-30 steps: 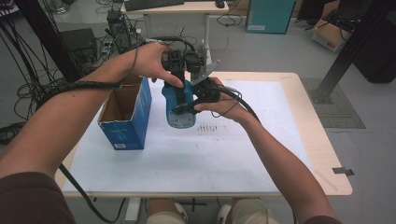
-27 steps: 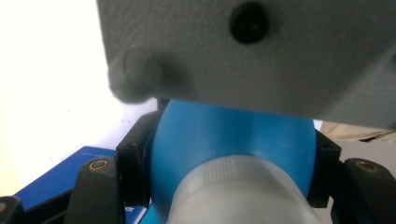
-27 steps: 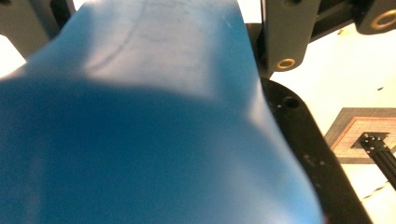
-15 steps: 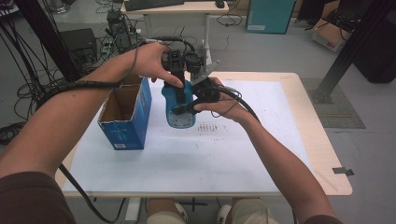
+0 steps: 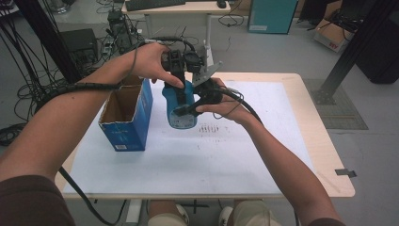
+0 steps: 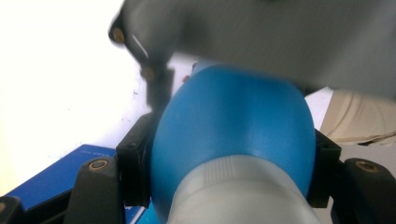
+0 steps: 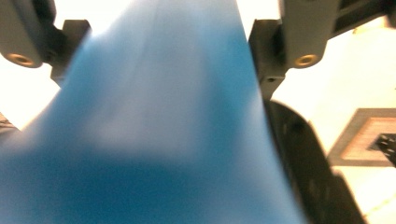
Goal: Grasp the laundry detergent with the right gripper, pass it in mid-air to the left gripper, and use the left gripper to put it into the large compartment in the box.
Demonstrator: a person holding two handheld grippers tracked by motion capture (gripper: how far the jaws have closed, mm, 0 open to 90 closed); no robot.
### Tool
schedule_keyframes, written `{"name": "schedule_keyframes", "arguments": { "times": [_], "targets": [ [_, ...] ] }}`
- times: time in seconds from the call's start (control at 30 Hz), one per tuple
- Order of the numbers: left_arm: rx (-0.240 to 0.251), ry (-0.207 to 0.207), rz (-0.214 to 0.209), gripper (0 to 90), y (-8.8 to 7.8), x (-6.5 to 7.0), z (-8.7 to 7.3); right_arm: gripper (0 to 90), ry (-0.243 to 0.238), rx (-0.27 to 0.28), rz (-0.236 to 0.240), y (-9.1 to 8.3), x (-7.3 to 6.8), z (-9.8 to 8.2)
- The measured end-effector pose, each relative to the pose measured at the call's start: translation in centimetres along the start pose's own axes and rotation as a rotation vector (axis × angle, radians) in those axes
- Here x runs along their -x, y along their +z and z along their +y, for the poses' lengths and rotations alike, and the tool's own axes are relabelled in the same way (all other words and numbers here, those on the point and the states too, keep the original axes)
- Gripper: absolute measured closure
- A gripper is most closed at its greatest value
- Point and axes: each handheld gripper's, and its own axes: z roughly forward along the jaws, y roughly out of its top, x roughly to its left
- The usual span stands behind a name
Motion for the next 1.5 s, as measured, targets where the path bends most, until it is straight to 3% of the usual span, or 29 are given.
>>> {"name": "schedule_keyframes", "arguments": {
  "times": [0.03, 0.07, 0.1, 0.13, 0.2, 0.23, 0.27, 0.33, 0.47, 0.53, 0.57, 0.63, 0.7, 0.73, 0.77, 0.83, 1.0, 1.03, 1.1, 1.2, 1.23, 1.27, 1.4, 1.43, 1.47, 1.5],
  "targets": [
    [0.013, -0.011, -0.003, 36.3, 0.1, -0.1, 0.0, 28.1, 0.049, -0.044, 0.005, -0.4, -0.5, -0.1],
    [0.013, -0.011, -0.003, 36.2, 0.1, -0.1, 0.0, 28.1, 0.049, -0.044, 0.005, -0.4, -0.5, -0.1],
    [0.016, -0.017, -0.002, 36.2, 0.0, -0.1, -0.1, 26.6, 0.071, -0.084, -0.033, -0.8, -0.8, -0.2],
    [-0.009, -0.017, 0.014, 36.2, -0.2, -0.3, -0.1, 22.1, -0.009, -0.072, -0.055, -1.0, -0.4, -0.3],
    [-0.024, -0.029, 0.006, 36.2, -0.3, -0.4, -0.1, 18.8, -0.009, -0.096, -0.059, -1.5, -0.5, -0.4],
    [-0.024, -0.051, 0.017, 36.2, -0.4, -0.5, -0.1, 12.1, 0.096, -0.124, -0.073, -2.2, -1.2, -0.3],
    [-0.024, -0.051, 0.017, 36.2, -0.4, -0.5, -0.1, 12.1, 0.096, -0.124, -0.073, -2.2, -1.2, -0.3],
    [-0.028, -0.069, 0.033, 36.2, -0.7, -0.7, -0.2, 6.8, 0.155, -0.138, -0.104, -3.2, -1.5, -0.5],
    [-0.025, -0.123, 0.050, 36.2, -1.6, -1.0, -0.4, 4.8, 0.171, -0.214, -0.141, -4.7, -2.2, -0.8],
    [-0.029, -0.152, 0.053, 36.2, -2.2, -1.1, -0.5, 4.7, 0.157, -0.244, -0.144, -5.3, -2.3, -1.0],
    [-0.027, -0.199, 0.053, 36.2, -2.8, -1.2, -0.7, 5.0, 0.237, -0.257, -0.152, -6.0, -2.9, -1.3],
    [-0.037, -0.212, 0.045, 36.2, -3.3, -1.3, -0.8, 5.4, 0.251, -0.285, -0.166, -6.6, -2.9, -1.5],
    [-0.034, -0.256, 0.068, 36.2, -4.0, -1.3, -1.0, 5.5, 0.270, -0.299, -0.183, -7.5, -3.1, -1.8],
    [-0.032, -0.273, 0.080, 36.2, -4.2, -1.3, -1.1, 5.6, 0.288, -0.305, -0.218, -8.7, -3.2, -2.0],
    [-0.034, -0.296, 0.097, 36.2, -4.7, -1.4, -1.3, 5.6, 0.288, -0.305, -0.218, -8.7, -3.2, -2.0],
    [-0.038, -0.325, 0.121, 36.2, -5.4, -1.5, -1.6, 5.8, 0.303, -0.312, -0.241, -10.3, -3.1, -2.2],
    [-0.038, -0.418, 0.146, 36.2, -7.4, -2.1, -2.6, 7.1, 0.334, -0.359, -0.217, -12.0, -2.9, -2.3],
    [-0.038, -0.460, 0.155, 36.1, -8.3, -2.4, -3.2, 7.1, 0.359, -0.400, -0.195, -12.9, -2.8, -2.2],
    [-0.036, -0.478, 0.157, 36.1, -8.6, -2.5, -3.4, 7.7, 0.387, -0.432, -0.171, -13.4, -2.7, -2.1],
    [-0.030, -0.542, 0.178, 36.2, -9.7, -3.1, -4.2, 7.8, 0.352, -0.486, -0.211, -14.7, -2.7, -2.0],
    [-0.078, -0.523, 0.183, 36.2, -10.6, -3.7, -4.8, 7.8, 0.352, -0.486, -0.211, -14.7, -2.7, -2.0],
    [-0.075, -0.547, 0.189, 36.2, -10.9, -3.8, -5.1, 7.9, 0.354, -0.492, -0.208, -15.2, -2.6, -2.0],
    [-0.076, -0.688, 0.211, 36.2, -12.9, -4.8, -6.9, 7.9, 0.362, -0.521, -0.233, -16.5, -2.4, -2.2],
    [-0.077, -0.705, 0.215, 36.2, -13.2, -5.0, -7.3, 7.9, 0.371, -0.529, -0.241, -16.9, -2.4, -2.2],
    [-0.065, -0.759, 0.211, 36.2, -13.6, -5.1, -7.9, 7.9, 0.366, -0.539, -0.238, -17.1, -2.3, -2.3],
    [-0.066, -0.780, 0.213, 36.2, -14.0, -5.3, -8.4, 7.9, 0.369, -0.549, -0.241, -17.5, -2.1, -2.3]
  ]
}}
